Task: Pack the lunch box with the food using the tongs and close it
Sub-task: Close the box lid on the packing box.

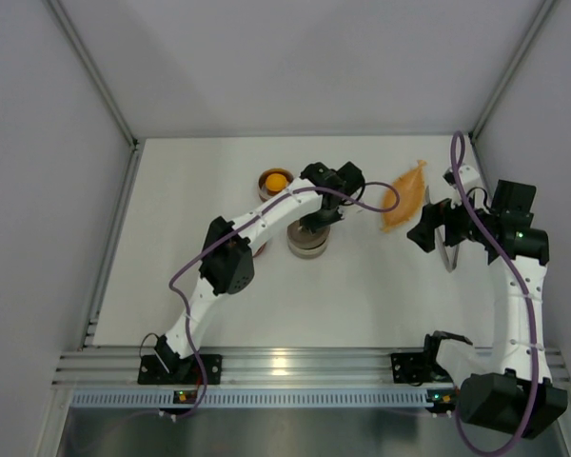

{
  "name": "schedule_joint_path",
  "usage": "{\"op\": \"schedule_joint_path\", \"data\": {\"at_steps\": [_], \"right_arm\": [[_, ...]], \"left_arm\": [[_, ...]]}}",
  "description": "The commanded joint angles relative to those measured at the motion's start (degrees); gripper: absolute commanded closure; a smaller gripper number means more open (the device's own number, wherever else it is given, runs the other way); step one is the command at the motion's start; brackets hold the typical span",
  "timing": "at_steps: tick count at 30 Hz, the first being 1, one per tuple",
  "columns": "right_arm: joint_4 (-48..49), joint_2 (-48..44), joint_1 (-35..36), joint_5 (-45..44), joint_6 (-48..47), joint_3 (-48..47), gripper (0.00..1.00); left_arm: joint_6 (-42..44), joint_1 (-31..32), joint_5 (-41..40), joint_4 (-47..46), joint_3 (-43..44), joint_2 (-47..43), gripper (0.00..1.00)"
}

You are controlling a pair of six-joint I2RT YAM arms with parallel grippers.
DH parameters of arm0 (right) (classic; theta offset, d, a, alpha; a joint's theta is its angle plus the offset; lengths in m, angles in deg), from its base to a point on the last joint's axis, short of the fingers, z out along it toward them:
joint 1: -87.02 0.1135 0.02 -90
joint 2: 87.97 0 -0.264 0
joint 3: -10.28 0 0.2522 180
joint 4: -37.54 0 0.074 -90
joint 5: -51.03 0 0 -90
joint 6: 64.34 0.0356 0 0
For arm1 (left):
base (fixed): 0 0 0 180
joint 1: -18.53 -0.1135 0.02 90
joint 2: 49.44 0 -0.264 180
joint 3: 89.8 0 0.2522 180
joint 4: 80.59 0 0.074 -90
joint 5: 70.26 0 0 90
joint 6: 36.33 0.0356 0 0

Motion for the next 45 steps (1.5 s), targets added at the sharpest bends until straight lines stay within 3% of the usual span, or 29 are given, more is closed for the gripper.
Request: {"op": "schedule_joint_path", "data": {"at_steps": [1, 45], "right_arm": [[0.86, -1.12, -1.3, 2.09, -0.95, 0.19, 0.01], [-0.81, -1.65, -3.76, 4.11, -3.32, 1.16, 0.0]], "left_arm": [[0.44, 0.45, -5.79, 9.01, 1.12, -2.94, 0.96], [1.14, 2.65, -12.65, 6.99, -2.57, -0.67, 0.9]]}}
